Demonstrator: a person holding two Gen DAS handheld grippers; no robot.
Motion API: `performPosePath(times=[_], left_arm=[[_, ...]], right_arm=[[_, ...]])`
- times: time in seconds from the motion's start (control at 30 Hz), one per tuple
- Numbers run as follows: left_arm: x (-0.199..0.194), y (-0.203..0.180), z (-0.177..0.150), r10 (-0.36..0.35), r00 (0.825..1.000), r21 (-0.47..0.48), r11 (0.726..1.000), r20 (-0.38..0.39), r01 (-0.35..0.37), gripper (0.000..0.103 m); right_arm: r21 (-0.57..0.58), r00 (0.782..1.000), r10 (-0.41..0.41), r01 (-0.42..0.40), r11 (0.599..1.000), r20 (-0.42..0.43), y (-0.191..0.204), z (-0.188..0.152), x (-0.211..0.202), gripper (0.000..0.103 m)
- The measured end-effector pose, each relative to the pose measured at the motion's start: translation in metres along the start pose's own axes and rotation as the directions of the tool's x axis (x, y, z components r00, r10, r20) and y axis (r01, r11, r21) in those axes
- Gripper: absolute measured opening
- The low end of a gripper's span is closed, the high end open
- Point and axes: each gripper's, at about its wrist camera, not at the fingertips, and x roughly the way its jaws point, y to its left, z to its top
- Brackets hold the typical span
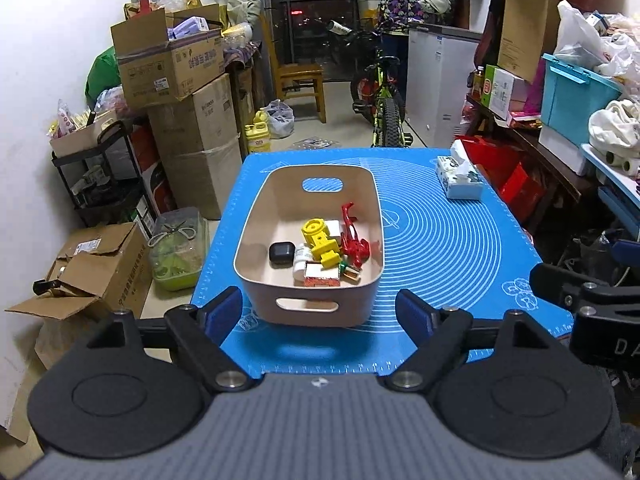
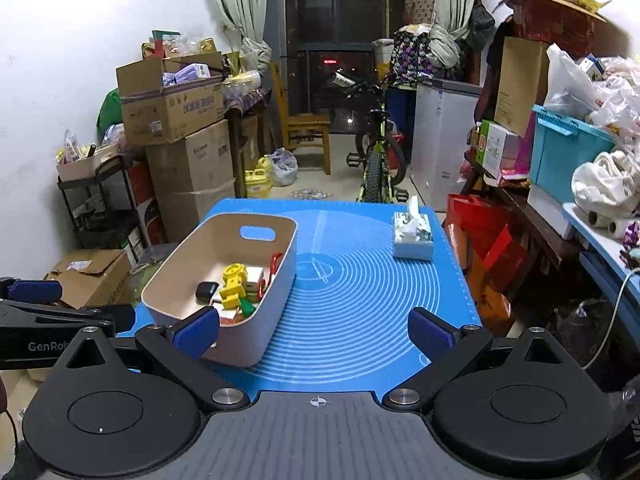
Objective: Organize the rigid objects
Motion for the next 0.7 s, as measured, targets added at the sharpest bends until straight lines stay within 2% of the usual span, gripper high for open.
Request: performPosePath(times=[0.7], left_arm=[[-0.004,0.005,-0.020,-0.002,1.000,0.006,1.000,-0.021,0.002,0.085]], right_arm=[[-0.007,0.998,0.003,-0.003,1.000,-0.057,-0.003,-0.031,-0.006,0.100]])
